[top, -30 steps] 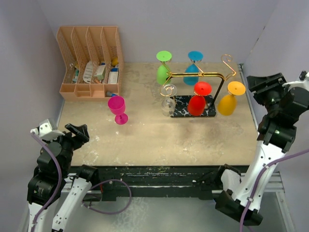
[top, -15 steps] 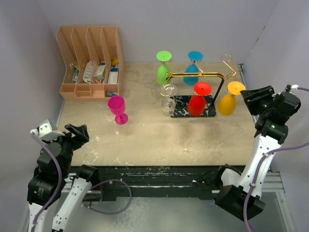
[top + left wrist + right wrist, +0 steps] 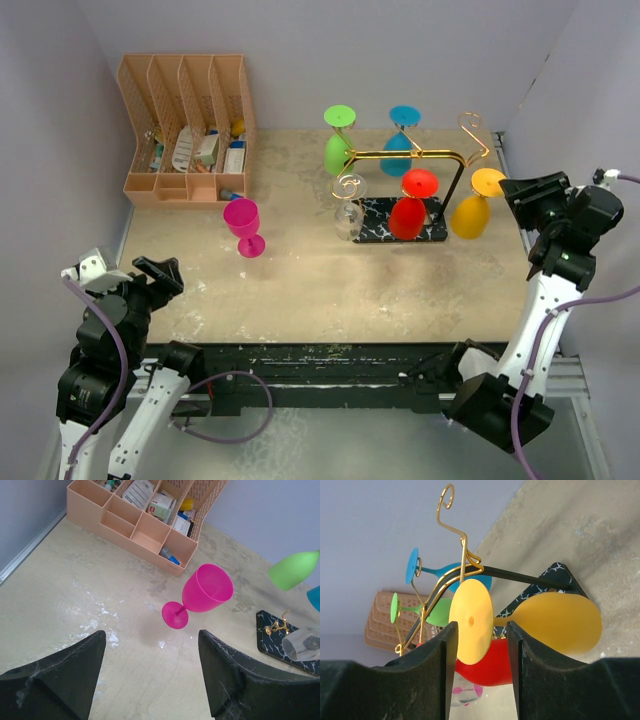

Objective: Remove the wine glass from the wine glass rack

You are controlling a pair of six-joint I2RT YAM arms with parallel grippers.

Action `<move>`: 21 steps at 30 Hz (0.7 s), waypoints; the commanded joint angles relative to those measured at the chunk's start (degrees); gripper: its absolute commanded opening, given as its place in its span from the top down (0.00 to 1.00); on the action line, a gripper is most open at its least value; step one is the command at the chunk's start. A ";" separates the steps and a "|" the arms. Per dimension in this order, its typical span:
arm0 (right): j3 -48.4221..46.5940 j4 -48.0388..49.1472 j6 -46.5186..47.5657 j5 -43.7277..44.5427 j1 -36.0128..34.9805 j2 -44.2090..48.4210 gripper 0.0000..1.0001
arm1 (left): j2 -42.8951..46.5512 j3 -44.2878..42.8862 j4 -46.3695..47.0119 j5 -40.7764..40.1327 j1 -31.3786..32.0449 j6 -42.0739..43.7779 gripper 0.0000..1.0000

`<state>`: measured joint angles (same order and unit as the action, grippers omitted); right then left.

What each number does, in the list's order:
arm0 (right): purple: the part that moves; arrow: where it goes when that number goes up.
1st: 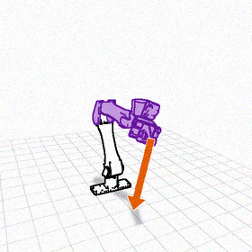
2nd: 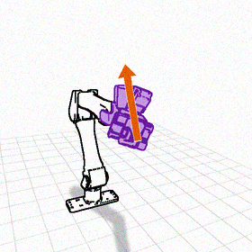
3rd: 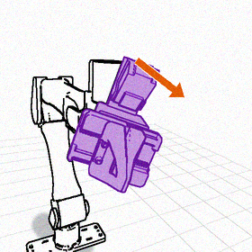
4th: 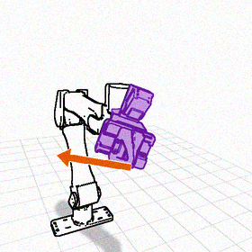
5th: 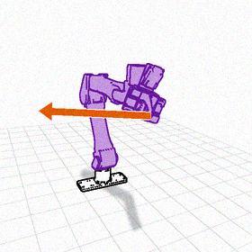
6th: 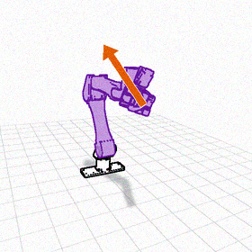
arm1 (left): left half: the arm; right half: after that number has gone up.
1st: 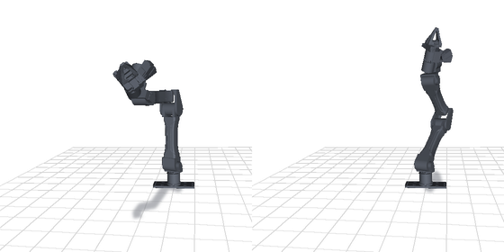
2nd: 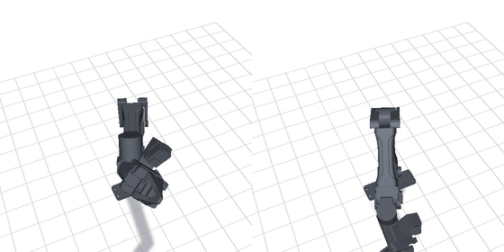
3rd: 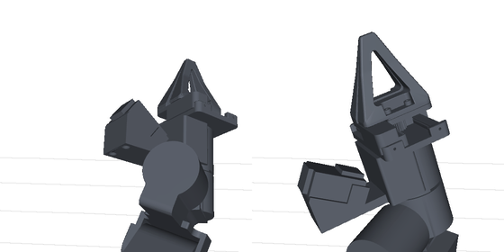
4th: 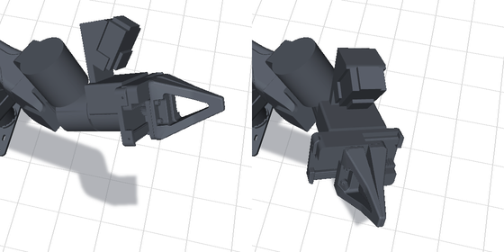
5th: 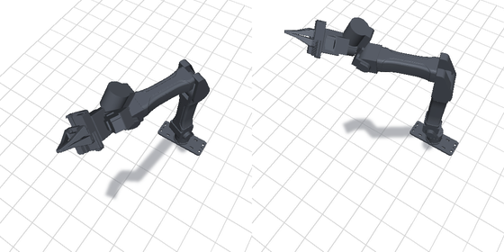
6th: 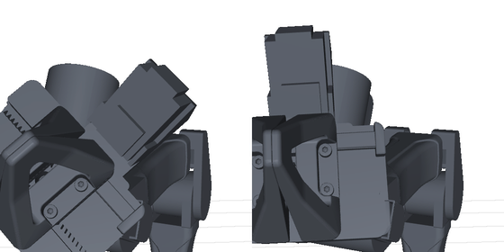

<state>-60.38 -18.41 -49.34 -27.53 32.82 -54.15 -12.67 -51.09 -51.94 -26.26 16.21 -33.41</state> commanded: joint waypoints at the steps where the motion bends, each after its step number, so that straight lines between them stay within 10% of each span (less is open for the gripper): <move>1: 0.63 5.86 -0.75 -2.63 0.32 -0.53 0.55 | 0.13 -0.05 1.40 -1.01 0.13 -0.37 0.23; 12: 2.20 10.69 -2.16 -4.50 0.32 -1.89 0.65 | -0.07 -0.06 1.12 -1.42 0.13 -0.59 0.23; 21: 3.63 12.89 -3.04 -3.72 0.32 -1.14 1.00 | -0.20 -0.12 1.00 -1.40 0.11 -0.67 0.23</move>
<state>-57.82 -9.63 -51.99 -30.20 32.82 -56.53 -12.67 -51.07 -51.96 -26.87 16.21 -33.45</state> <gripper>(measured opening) 0.022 0.776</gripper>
